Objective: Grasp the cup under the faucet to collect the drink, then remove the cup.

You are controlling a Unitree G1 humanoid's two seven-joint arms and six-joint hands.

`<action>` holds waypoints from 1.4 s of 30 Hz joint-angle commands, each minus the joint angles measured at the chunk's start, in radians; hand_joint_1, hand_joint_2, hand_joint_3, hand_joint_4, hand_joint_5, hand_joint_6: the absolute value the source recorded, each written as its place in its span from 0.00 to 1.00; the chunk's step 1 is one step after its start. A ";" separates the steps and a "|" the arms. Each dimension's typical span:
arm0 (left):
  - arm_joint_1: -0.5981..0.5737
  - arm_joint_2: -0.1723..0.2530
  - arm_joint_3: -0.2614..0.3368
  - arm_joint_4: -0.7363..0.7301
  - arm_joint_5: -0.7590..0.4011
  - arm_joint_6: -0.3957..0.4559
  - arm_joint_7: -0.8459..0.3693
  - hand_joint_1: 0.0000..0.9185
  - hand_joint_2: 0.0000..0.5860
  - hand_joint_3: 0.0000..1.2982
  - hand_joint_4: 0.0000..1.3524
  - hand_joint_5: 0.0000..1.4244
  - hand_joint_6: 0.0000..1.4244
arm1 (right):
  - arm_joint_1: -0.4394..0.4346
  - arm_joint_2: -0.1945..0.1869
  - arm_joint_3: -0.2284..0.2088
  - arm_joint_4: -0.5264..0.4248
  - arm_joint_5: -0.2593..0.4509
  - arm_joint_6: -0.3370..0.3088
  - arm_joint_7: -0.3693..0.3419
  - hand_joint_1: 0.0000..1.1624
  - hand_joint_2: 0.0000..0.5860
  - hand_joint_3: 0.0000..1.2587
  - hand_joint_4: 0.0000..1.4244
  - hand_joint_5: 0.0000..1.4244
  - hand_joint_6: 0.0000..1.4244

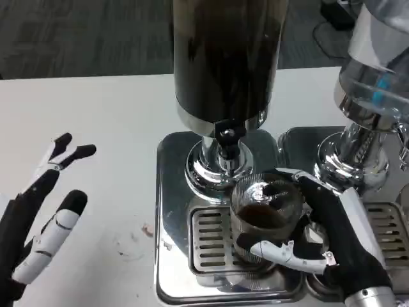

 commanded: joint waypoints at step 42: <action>0.121 0.338 0.000 0.004 0.428 -0.189 0.153 0.00 0.41 0.00 0.00 0.00 0.00 | 0.246 -0.030 0.010 -0.412 0.053 -0.012 0.127 0.82 0.27 0.37 0.38 0.54 0.71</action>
